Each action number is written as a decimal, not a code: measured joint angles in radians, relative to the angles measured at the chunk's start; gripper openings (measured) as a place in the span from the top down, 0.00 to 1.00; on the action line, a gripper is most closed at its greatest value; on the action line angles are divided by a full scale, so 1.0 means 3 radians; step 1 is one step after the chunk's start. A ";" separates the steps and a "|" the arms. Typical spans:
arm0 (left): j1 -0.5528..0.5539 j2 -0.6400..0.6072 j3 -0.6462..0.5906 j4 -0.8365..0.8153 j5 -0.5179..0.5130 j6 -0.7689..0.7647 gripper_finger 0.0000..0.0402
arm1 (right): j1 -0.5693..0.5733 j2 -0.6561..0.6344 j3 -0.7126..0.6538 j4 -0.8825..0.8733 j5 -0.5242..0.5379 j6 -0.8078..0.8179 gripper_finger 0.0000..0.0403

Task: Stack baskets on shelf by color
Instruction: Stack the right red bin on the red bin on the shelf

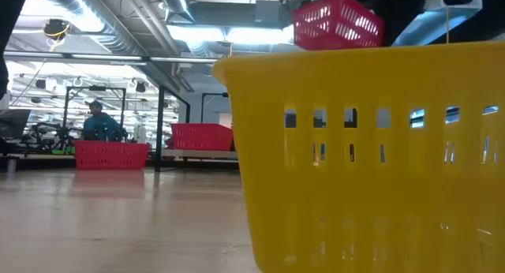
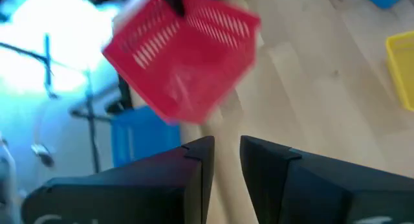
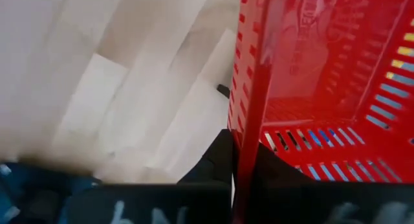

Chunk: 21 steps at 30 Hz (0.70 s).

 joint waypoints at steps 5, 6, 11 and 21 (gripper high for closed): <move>0.0000 0.0060 0.0000 0.0125 0.0000 0.0162 0.83 | 0.0001 0.0155 0.0000 -0.0001 0.0313 -0.0104 1.00; 0.0000 0.0099 0.0001 0.0122 -0.0001 0.0220 0.83 | 0.0000 0.0168 0.0000 -0.0001 0.0363 -0.0118 1.00; 0.0000 0.0270 0.0003 0.0145 -0.0001 0.0527 0.83 | 0.0000 0.0177 0.0003 0.0025 0.0396 -0.0185 1.00; 0.0001 0.0441 0.0000 0.0253 -0.0239 0.1045 0.83 | 0.0000 0.0177 0.0034 0.0021 0.0395 -0.0184 1.00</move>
